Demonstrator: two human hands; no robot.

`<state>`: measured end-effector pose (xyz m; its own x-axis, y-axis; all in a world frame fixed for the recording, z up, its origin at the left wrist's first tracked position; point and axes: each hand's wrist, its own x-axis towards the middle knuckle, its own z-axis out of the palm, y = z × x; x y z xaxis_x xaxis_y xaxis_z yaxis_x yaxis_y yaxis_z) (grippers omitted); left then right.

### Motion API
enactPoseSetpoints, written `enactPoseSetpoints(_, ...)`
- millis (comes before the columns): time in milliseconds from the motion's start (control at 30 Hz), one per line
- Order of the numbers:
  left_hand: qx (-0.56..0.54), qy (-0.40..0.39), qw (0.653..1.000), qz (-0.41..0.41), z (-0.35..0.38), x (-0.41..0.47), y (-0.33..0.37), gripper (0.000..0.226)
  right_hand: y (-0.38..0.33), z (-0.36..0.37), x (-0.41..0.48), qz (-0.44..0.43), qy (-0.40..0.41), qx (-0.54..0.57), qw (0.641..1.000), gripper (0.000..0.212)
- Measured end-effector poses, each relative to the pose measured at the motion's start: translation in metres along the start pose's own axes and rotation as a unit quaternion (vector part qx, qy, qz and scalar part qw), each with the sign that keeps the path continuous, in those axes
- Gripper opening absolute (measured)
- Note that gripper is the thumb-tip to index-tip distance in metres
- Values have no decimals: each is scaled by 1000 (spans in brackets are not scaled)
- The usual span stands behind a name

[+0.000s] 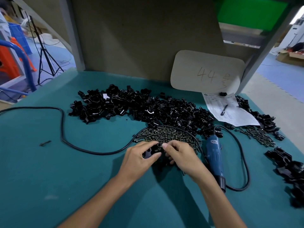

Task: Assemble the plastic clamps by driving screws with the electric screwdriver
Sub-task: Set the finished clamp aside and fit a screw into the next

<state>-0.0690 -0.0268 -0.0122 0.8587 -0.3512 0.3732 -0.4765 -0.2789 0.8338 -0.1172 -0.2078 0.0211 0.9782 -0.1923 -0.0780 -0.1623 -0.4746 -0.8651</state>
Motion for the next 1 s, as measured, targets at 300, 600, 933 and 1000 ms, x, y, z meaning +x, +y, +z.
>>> enactPoseSetpoints(300, -5, 13, 1000, 7, -1, 0, 3, 38, -6, -8, 0, -35, -93, -92, 991, 38)
enactPoseSetpoints(600, -30, 7, 999, -17, 2, -3, 0, 36, 18, -85, -43, 116, 201, -337, 912, 64)
enactPoseSetpoints(933, -13, -3, 1000, -6, 1, -2, 1, 35, 46, -111, -60, 172, 135, 223, 950, 70)
enactPoseSetpoints(1000, -8, -10, 1000, -4, 1, -2, 2, 36, 51, -105, -58, 135, 153, 371, 906, 60)
